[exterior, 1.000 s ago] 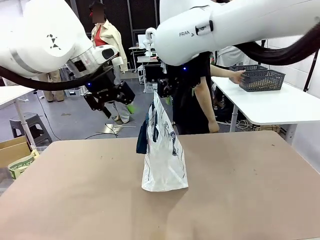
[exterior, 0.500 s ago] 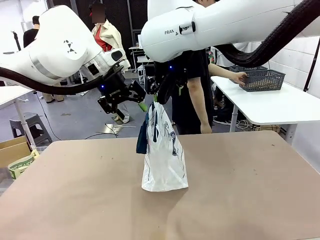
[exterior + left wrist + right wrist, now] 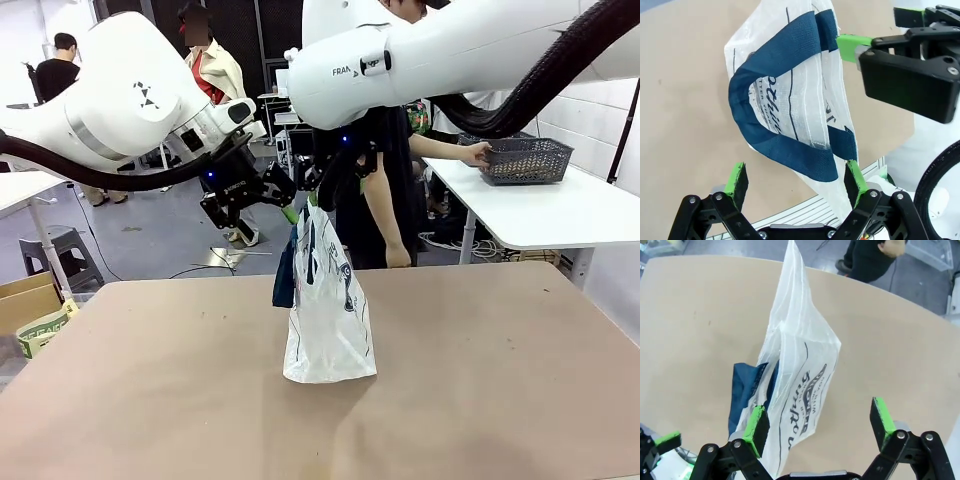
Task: Transfer purchased items from the store into the shopping bag.
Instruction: Open the Reusable shopping bag in the center of the table.
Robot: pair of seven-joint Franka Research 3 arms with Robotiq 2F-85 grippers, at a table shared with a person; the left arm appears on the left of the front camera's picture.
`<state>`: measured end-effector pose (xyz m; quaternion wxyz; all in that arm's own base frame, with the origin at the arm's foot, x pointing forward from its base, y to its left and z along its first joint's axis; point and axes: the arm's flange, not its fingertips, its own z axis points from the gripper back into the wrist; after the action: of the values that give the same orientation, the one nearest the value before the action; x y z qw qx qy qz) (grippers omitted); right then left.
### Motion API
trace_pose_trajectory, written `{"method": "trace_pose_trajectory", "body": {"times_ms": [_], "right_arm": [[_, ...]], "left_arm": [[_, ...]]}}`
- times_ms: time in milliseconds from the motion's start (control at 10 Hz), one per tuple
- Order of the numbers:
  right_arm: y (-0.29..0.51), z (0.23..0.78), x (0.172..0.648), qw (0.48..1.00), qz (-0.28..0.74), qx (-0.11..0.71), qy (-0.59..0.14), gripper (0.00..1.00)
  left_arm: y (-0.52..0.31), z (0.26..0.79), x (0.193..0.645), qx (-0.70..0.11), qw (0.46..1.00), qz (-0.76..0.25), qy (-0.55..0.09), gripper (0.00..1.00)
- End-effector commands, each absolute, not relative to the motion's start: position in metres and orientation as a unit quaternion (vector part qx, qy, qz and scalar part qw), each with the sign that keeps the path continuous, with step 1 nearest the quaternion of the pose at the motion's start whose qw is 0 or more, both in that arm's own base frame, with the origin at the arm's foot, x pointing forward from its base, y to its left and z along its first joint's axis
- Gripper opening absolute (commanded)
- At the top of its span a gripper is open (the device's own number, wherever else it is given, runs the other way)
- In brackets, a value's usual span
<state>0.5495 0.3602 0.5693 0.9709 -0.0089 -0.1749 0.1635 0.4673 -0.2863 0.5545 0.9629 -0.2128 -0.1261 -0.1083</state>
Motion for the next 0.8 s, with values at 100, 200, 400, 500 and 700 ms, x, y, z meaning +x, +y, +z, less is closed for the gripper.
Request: {"method": "trace_pose_trajectory", "body": {"times_ms": [100,200,400,500,700], "right_arm": [[0.363,0.555,0.560,0.977,0.145,0.006,-0.159,1.00],[0.363,0.554,0.562,0.977,0.142,0.009,-0.159,1.00],[0.362,0.553,0.566,0.977,0.138,0.007,-0.161,1.00],[0.361,0.559,0.564,0.976,0.134,0.005,-0.170,1.00],[0.361,0.572,0.562,0.973,0.134,0.010,-0.187,1.00]], "left_arm": [[-0.291,0.550,0.474,-0.227,0.961,-0.094,-0.123,1.00],[-0.291,0.545,0.475,-0.231,0.961,-0.095,-0.118,1.00],[-0.292,0.537,0.476,-0.238,0.960,-0.096,-0.110,1.00],[-0.293,0.538,0.475,-0.241,0.959,-0.097,-0.111,1.00],[-0.293,0.537,0.474,-0.234,0.960,-0.099,-0.115,1.00]]}}
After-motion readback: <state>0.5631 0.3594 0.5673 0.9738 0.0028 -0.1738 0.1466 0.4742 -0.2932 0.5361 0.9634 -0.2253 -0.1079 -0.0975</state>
